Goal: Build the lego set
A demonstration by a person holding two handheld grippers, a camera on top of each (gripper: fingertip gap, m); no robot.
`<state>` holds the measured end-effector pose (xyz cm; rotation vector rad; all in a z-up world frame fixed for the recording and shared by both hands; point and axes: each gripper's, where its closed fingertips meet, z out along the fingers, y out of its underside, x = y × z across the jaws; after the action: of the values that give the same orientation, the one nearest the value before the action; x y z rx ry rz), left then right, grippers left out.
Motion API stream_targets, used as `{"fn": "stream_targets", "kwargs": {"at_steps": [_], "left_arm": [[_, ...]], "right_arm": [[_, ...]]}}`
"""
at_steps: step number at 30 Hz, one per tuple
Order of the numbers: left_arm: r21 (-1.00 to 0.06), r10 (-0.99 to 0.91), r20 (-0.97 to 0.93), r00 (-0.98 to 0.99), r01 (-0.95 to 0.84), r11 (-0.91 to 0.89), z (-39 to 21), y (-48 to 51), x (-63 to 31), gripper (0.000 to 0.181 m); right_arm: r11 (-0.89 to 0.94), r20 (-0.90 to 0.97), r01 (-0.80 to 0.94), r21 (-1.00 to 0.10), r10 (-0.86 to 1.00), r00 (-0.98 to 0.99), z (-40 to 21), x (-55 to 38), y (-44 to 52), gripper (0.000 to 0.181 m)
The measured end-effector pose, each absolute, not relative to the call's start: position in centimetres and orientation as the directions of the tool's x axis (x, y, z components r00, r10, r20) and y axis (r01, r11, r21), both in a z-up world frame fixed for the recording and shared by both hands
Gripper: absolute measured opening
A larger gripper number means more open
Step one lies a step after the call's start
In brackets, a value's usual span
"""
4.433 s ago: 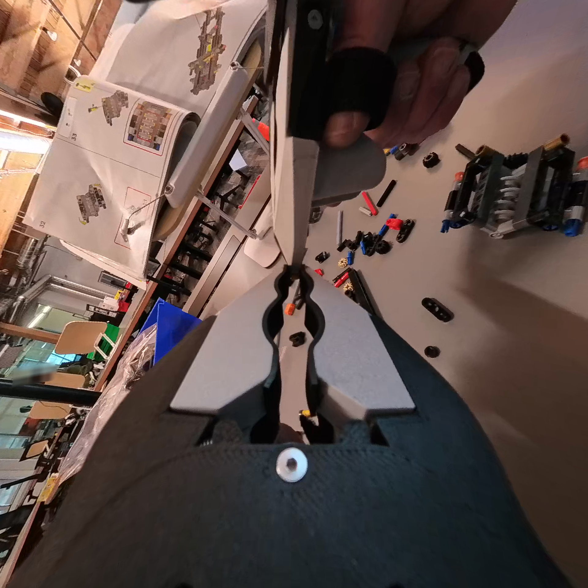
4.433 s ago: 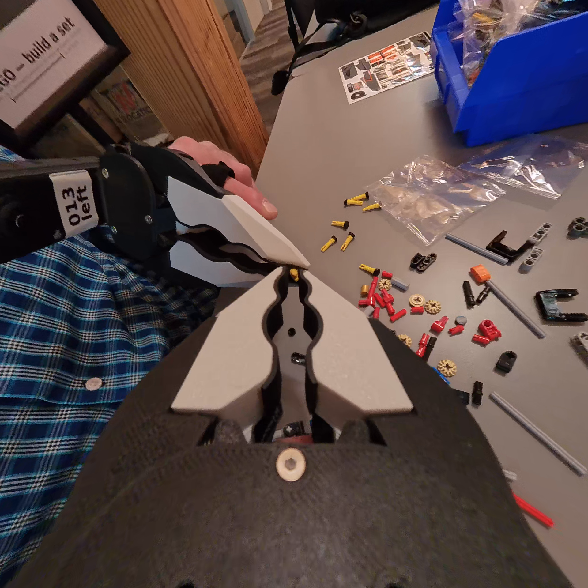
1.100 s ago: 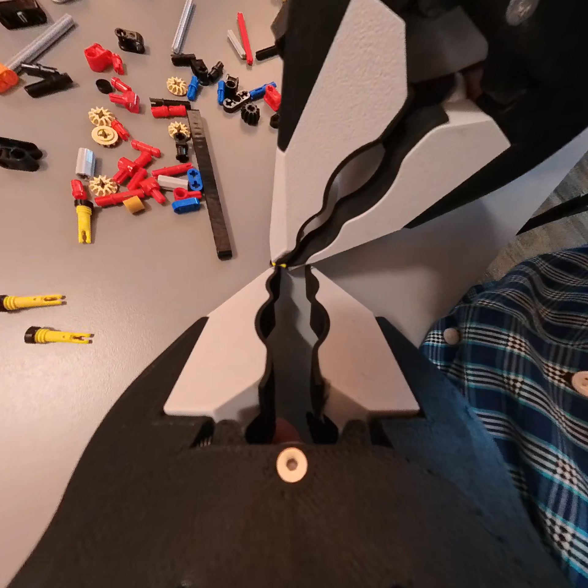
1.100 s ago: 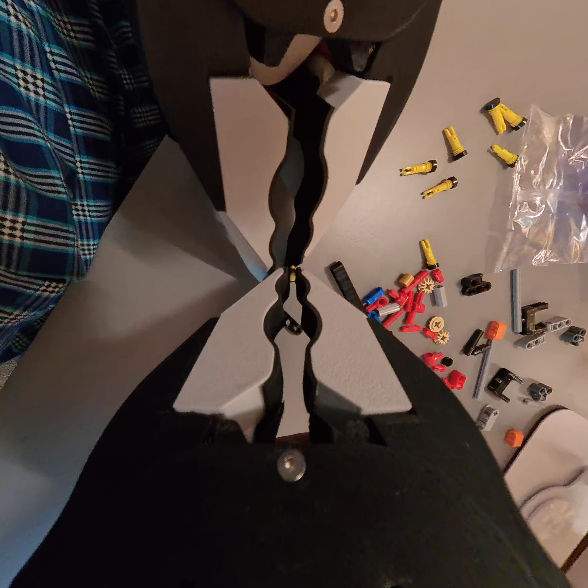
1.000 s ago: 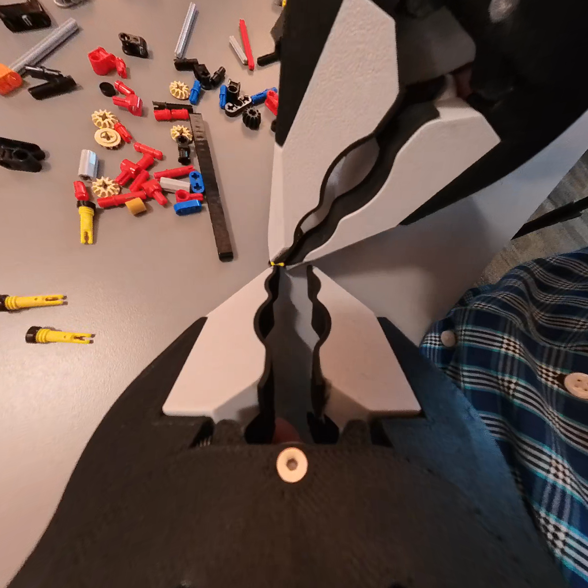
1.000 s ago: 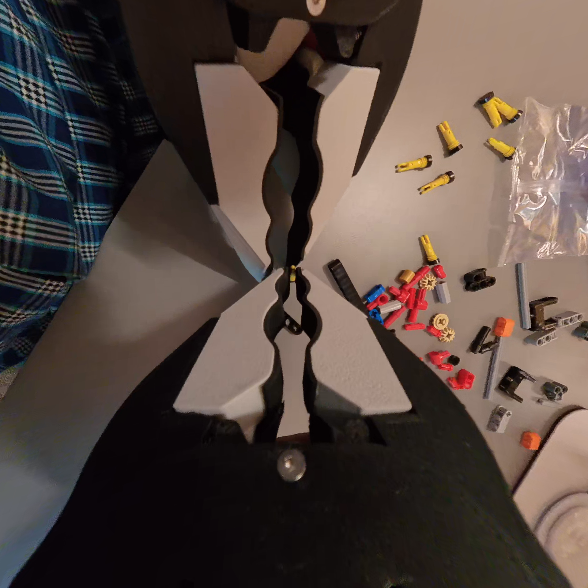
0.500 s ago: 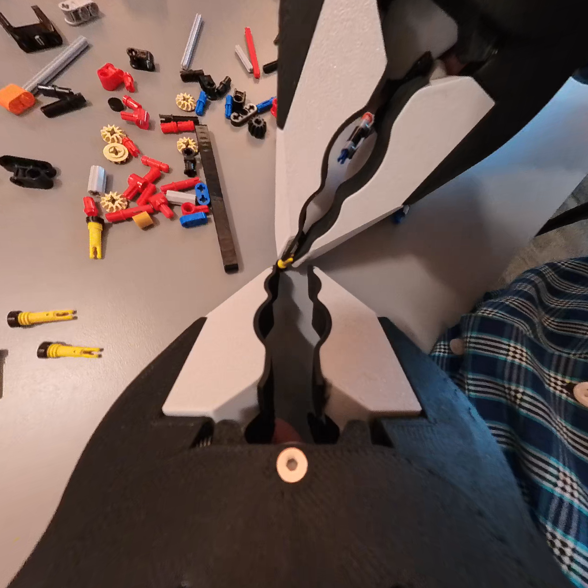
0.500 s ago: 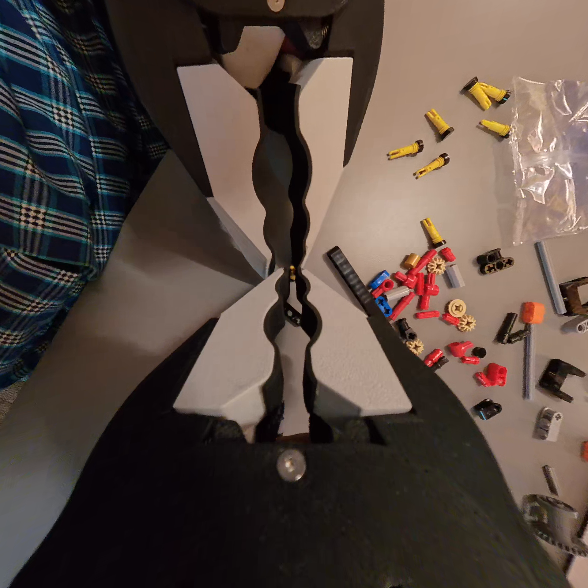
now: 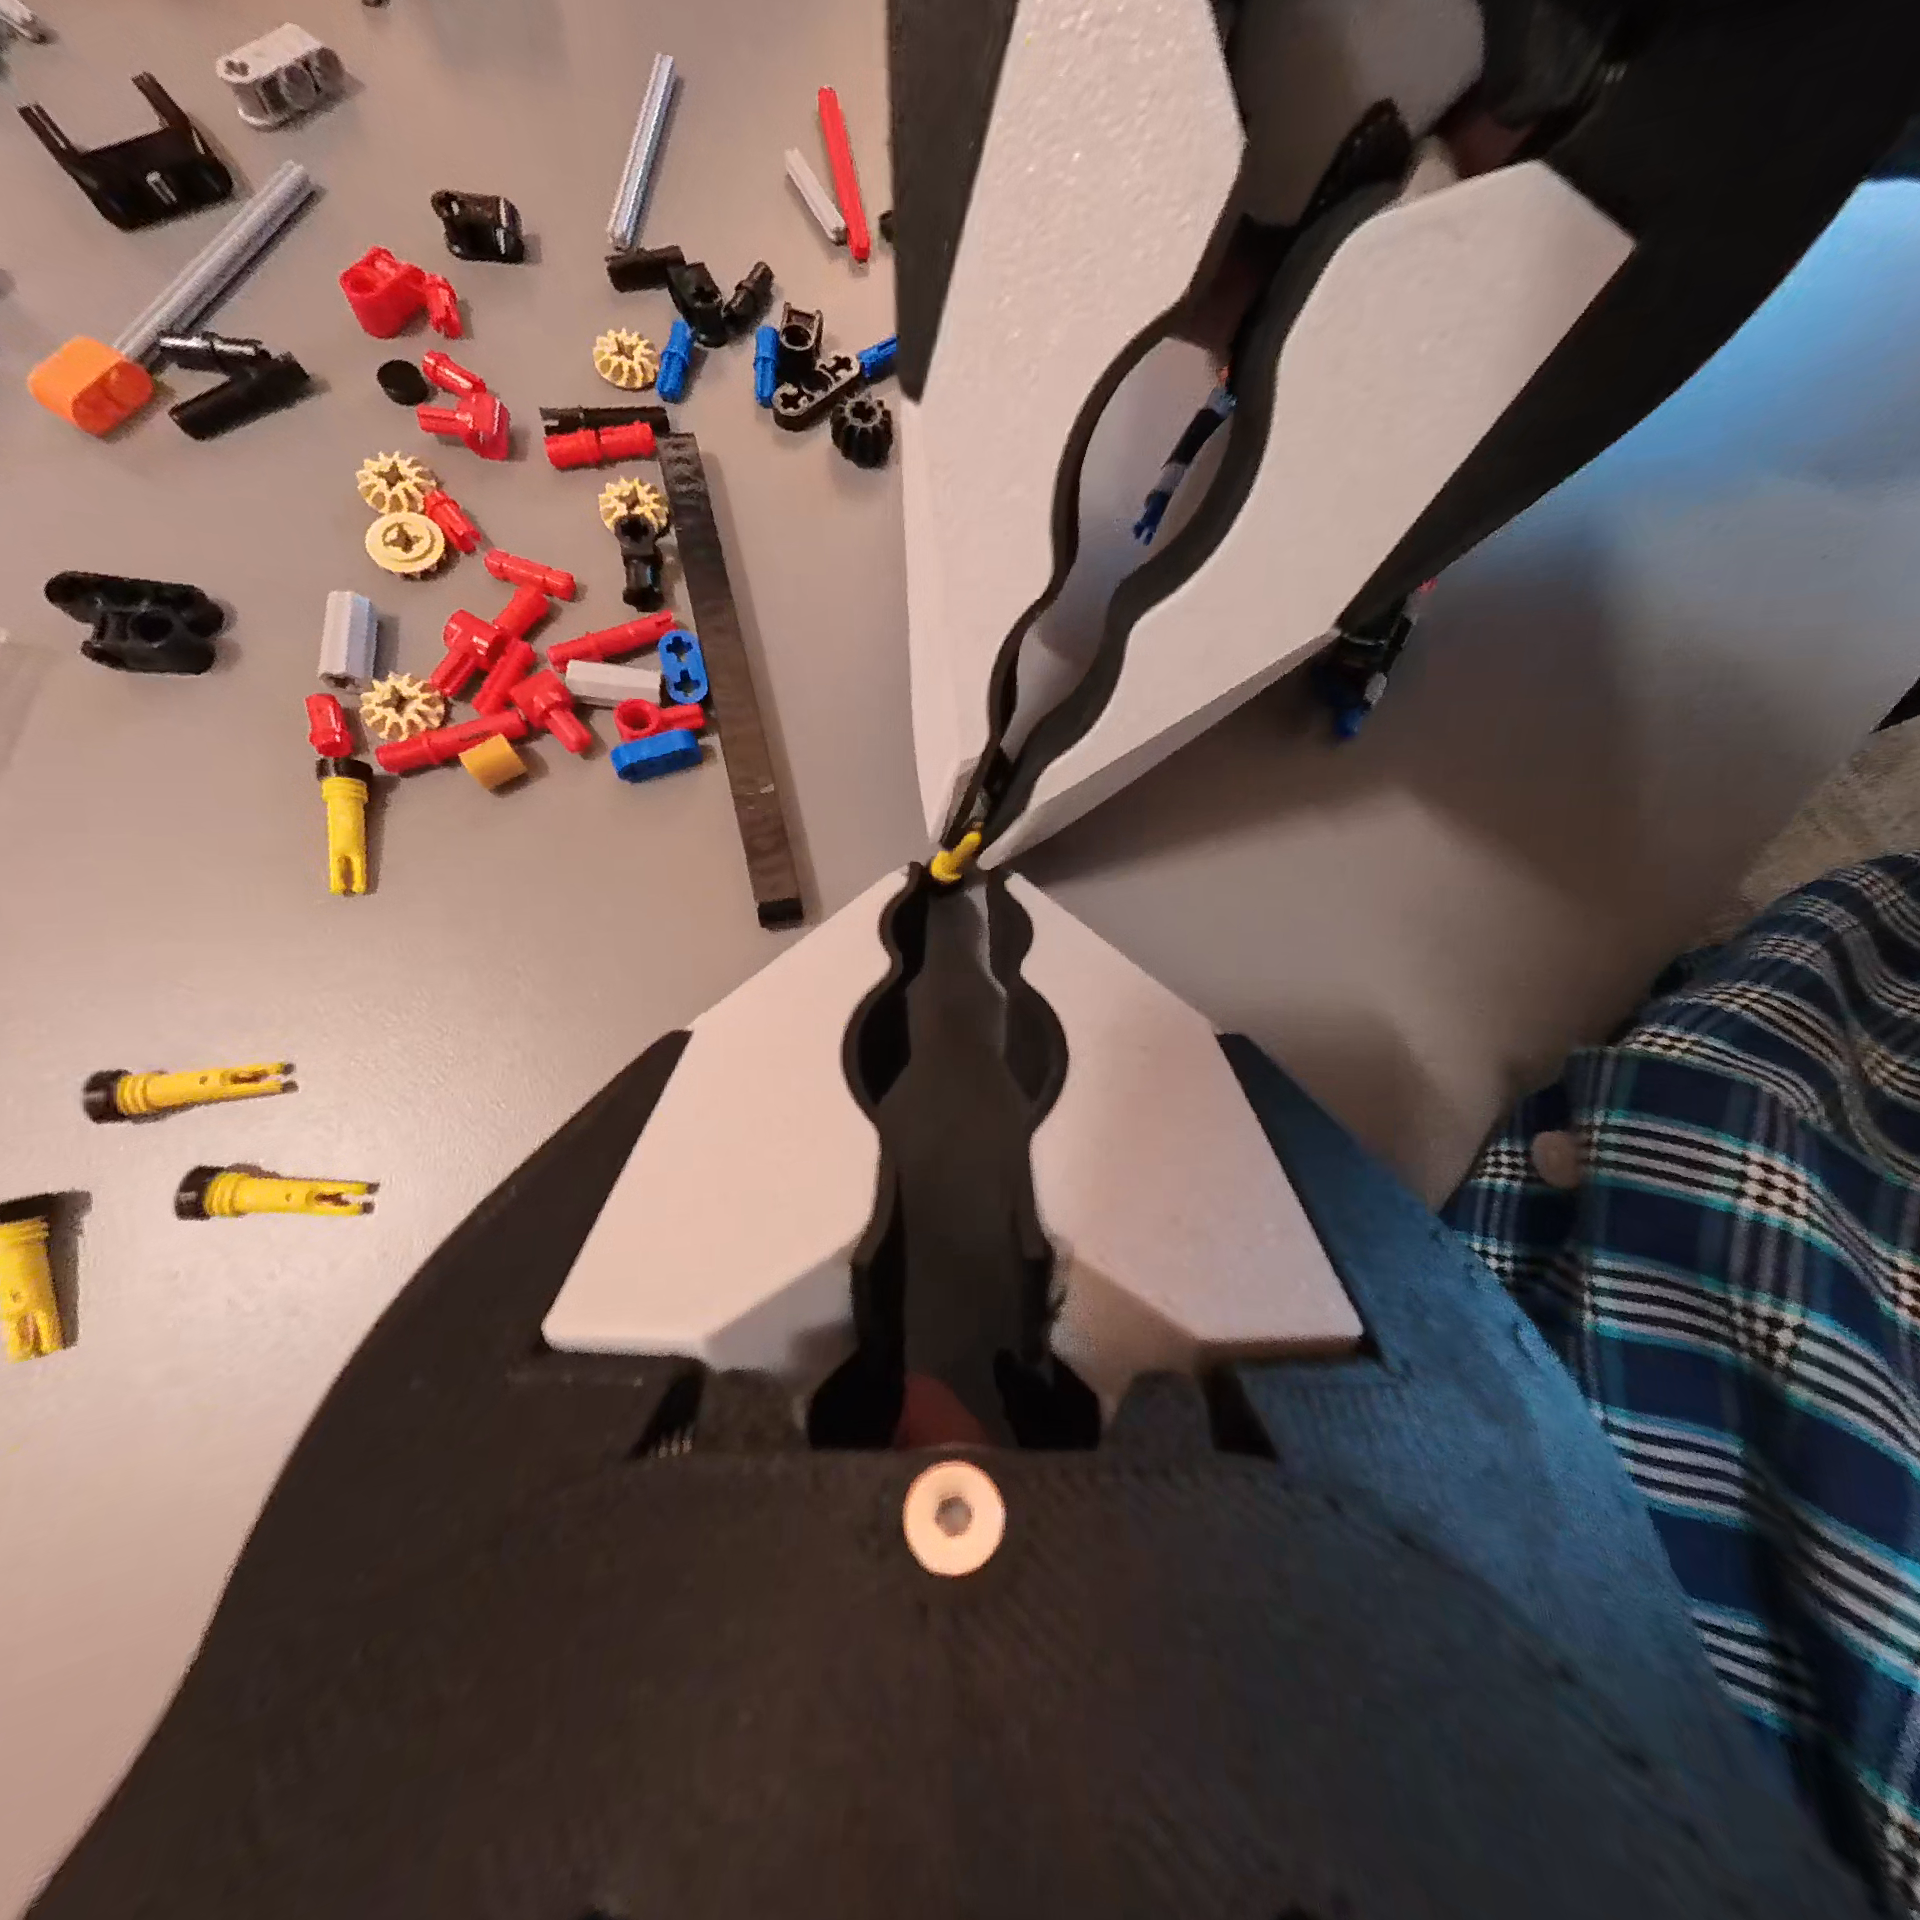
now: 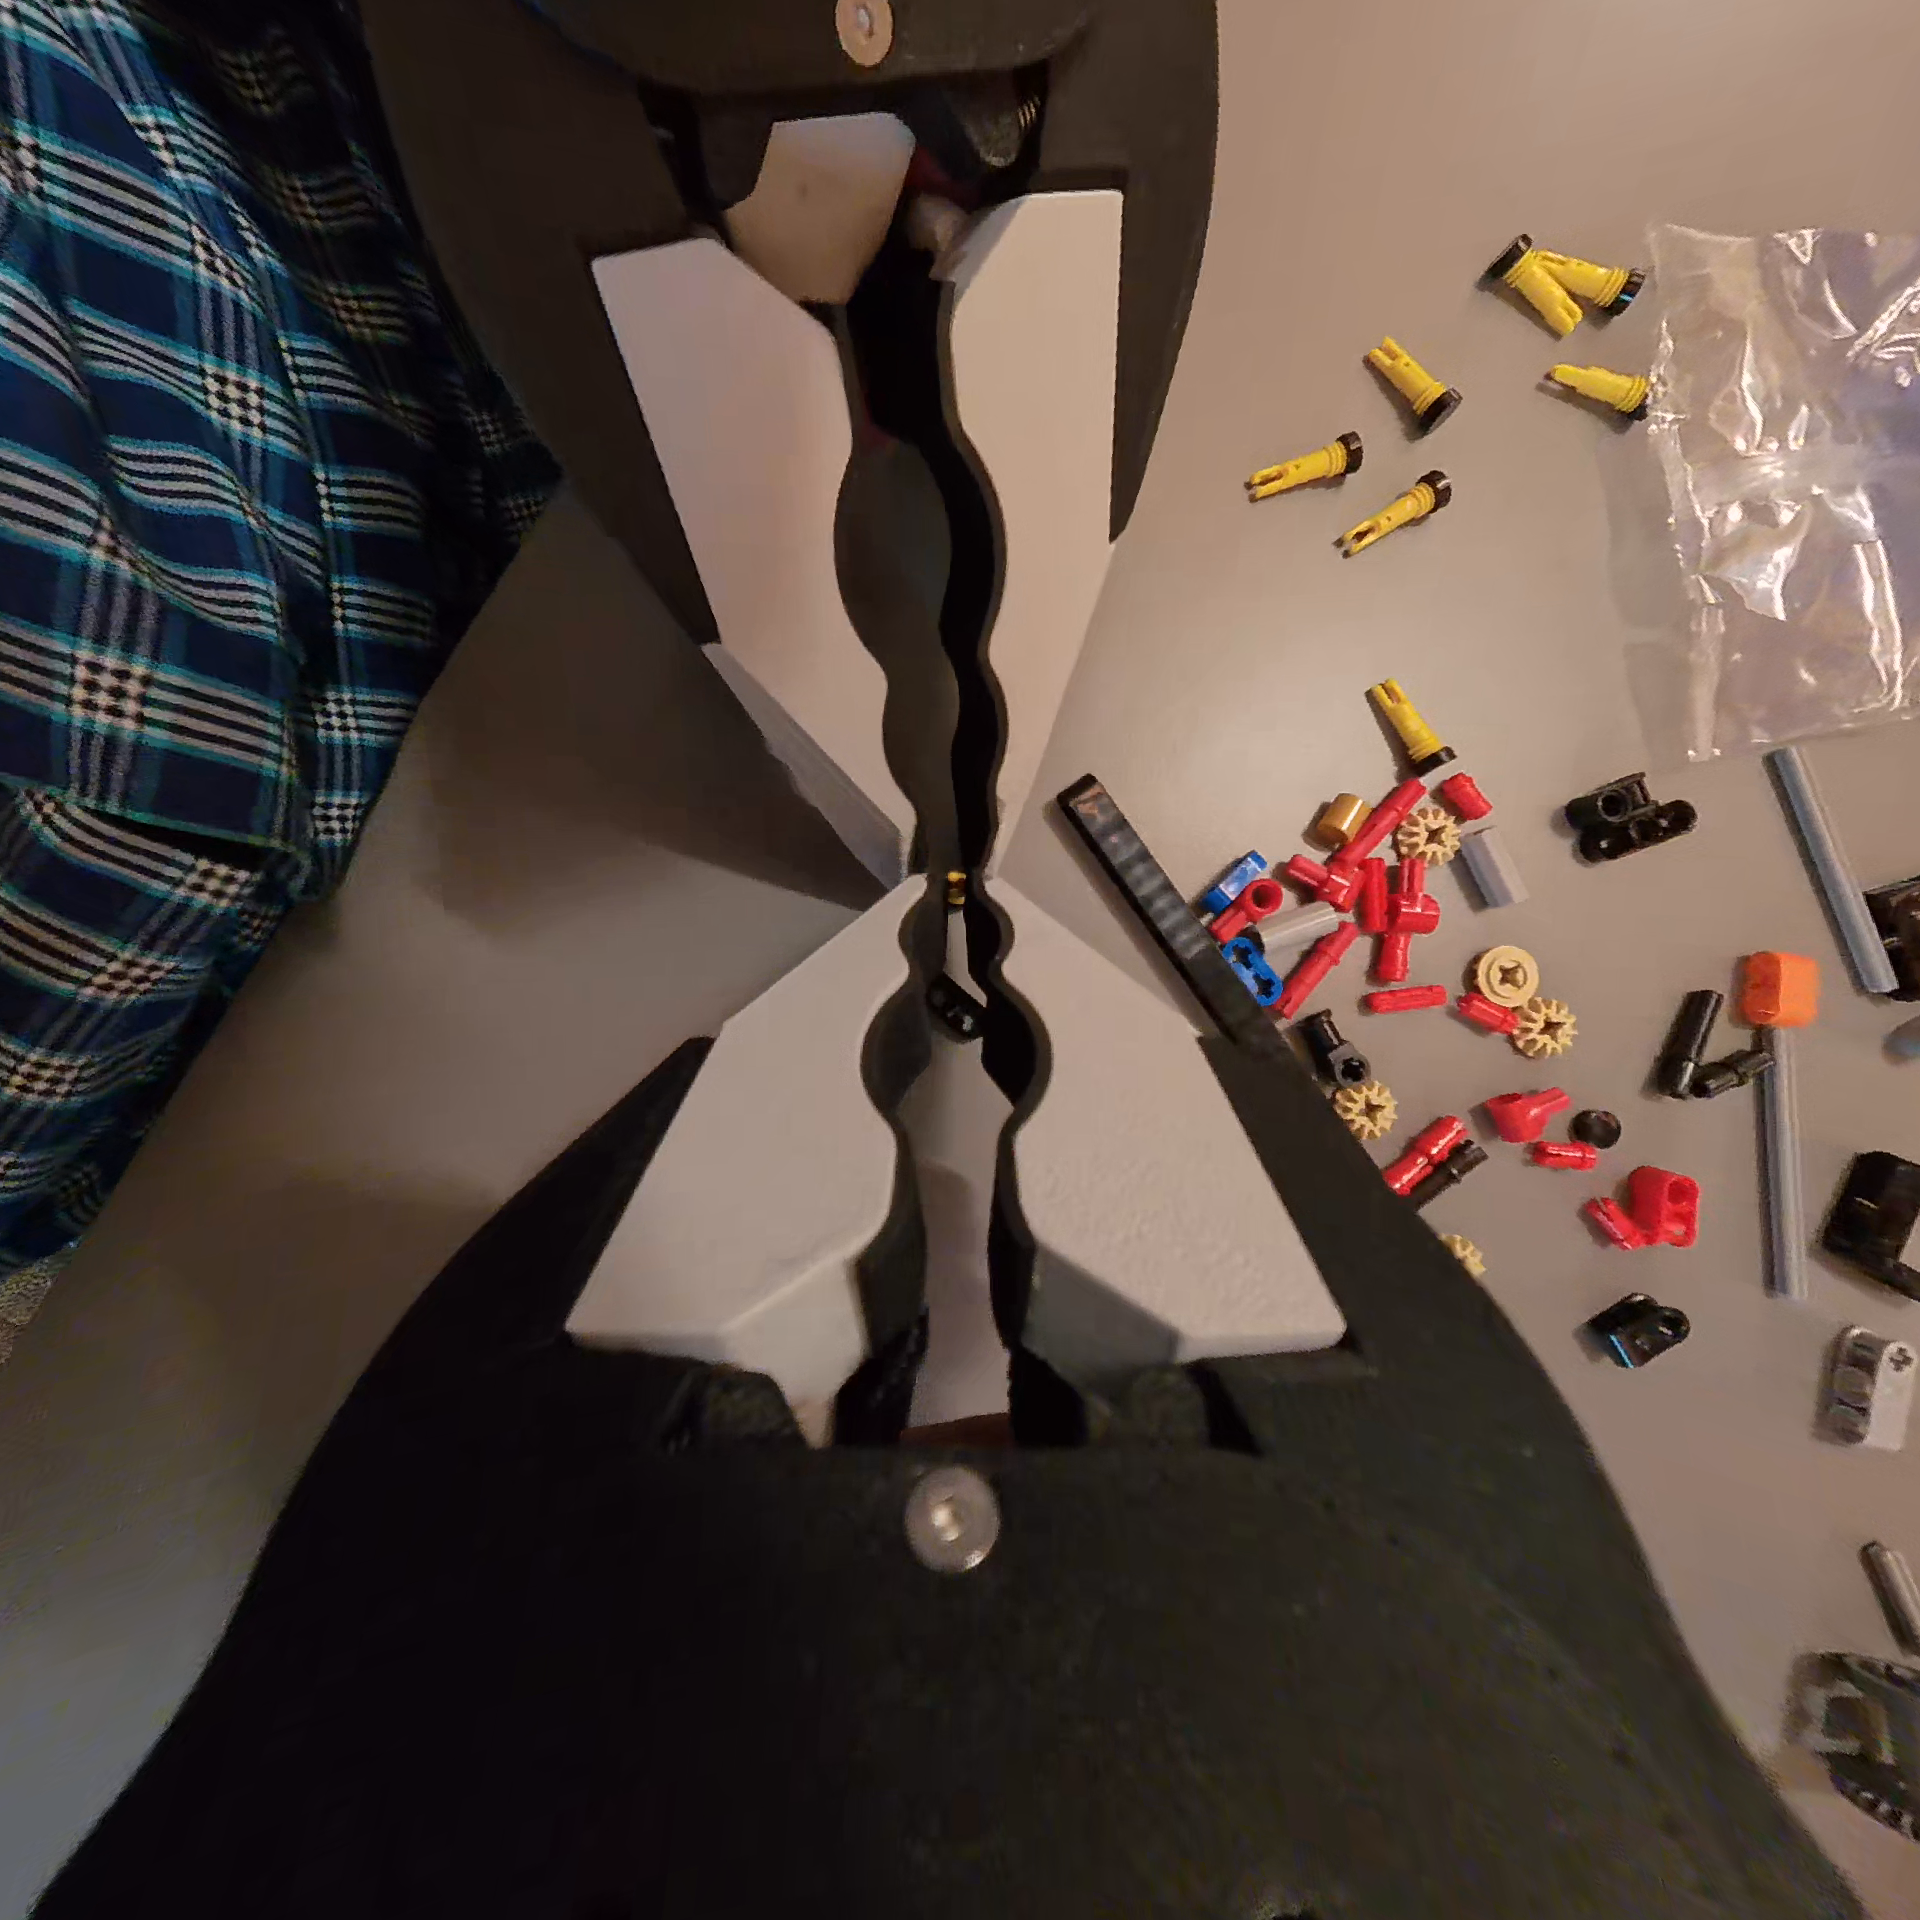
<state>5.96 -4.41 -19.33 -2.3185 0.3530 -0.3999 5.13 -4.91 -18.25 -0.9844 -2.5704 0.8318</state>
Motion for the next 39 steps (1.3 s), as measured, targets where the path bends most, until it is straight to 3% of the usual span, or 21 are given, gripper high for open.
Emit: {"fn": "stream_targets", "kwargs": {"at_steps": [1,11,28,39], "left_arm": [[-0.715,-0.364,0.185,0.913,-0.129,-0.687,-19.3,-4.4,5.9,0.008],[-0.714,-0.347,0.175,0.921,-0.124,-0.689,-19.4,-4.3,5.8,0.004],[-0.713,-0.339,0.184,0.923,-0.112,-0.692,-19.4,-4.3,5.7,0.004],[-0.736,-0.329,0.202,0.923,-0.078,-0.672,-18.8,-5.5,5.3,0.007]], "right_arm": [[0.608,0.044,0.523,-0.598,0.676,-0.735,-18.3,5.1,-4.9,0.002],[0.608,0.047,0.526,-0.594,0.680,-0.732,-18.4,5.0,-4.8,0.001],[0.748,0.161,0.521,-0.410,0.622,-0.766,-18.7,4.0,-4.8,0.001],[0.750,0.184,0.512,-0.419,0.623,-0.761,-18.6,3.8,-5.3,0.001]]}}
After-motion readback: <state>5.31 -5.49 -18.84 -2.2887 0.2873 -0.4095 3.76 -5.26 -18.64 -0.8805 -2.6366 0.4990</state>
